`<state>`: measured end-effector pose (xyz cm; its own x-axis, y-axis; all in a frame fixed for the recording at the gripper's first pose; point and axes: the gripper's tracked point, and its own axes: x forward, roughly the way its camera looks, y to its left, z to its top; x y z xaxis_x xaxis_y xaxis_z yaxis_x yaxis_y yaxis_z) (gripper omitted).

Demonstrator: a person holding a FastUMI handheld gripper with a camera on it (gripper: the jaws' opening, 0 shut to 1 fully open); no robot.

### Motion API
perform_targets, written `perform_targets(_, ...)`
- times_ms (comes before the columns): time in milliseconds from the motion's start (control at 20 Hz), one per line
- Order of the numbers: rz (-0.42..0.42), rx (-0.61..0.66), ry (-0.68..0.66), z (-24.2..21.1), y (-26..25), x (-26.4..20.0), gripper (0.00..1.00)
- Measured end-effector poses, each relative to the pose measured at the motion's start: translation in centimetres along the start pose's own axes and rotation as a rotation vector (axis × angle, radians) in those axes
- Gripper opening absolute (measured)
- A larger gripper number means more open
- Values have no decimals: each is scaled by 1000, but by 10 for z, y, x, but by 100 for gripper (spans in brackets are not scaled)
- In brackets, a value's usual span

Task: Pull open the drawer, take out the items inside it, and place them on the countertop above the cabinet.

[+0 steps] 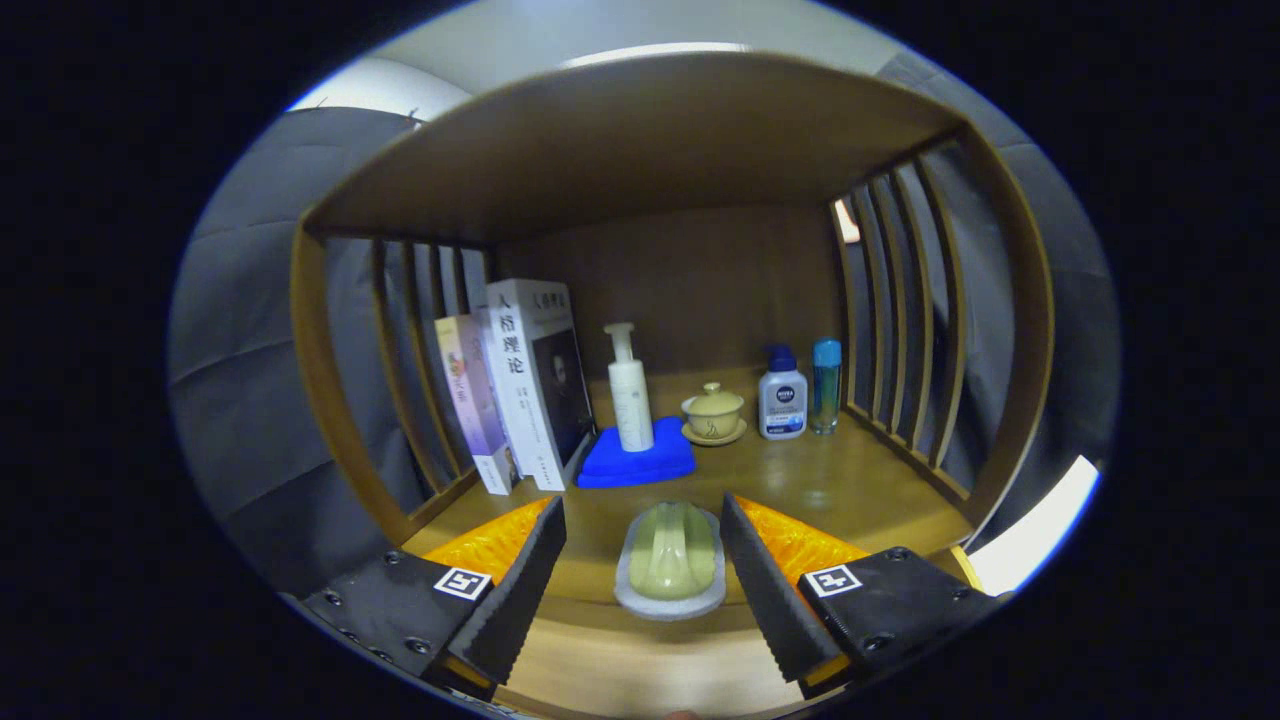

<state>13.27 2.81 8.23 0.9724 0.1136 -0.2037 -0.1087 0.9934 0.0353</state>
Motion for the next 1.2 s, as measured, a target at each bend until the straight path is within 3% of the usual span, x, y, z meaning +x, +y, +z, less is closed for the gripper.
perform_targets(650,-30,-65,-113,-61,3,-109,98)
perform_targets(1200,-42,-86,-9,-135,7,-138,98)
